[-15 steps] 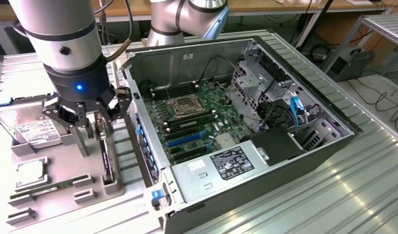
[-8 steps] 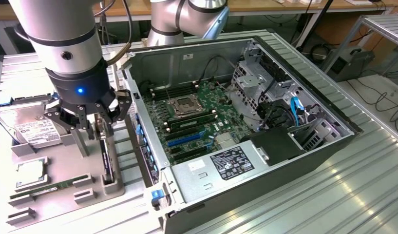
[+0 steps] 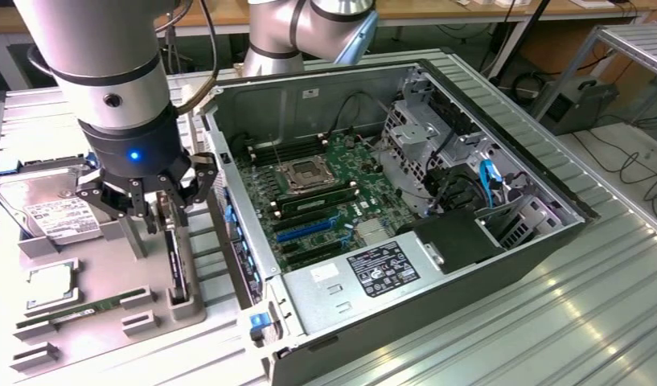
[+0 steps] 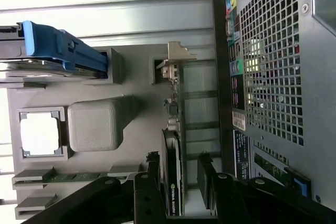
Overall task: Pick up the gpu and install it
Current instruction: 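Pick up the gpu and move the gpu toward the slot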
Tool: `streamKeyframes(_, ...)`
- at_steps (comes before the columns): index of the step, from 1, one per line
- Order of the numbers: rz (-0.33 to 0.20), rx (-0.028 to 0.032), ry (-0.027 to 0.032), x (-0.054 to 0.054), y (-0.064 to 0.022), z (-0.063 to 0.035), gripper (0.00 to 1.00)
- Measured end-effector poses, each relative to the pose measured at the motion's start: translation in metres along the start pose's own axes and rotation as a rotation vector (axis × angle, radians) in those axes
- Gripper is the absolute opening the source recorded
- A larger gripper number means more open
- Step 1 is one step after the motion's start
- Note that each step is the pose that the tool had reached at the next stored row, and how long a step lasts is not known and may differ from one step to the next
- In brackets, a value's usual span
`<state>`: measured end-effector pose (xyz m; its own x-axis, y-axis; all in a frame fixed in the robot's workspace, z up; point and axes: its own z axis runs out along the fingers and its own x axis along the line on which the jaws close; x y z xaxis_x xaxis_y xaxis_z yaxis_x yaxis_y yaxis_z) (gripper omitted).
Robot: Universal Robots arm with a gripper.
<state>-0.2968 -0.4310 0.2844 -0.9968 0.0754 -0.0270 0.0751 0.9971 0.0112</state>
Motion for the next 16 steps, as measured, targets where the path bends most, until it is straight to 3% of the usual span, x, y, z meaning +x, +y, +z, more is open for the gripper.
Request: streamKeyframes(16,0.000,0.0000,0.0000,0.002,0.0008,0.0159,0.42)
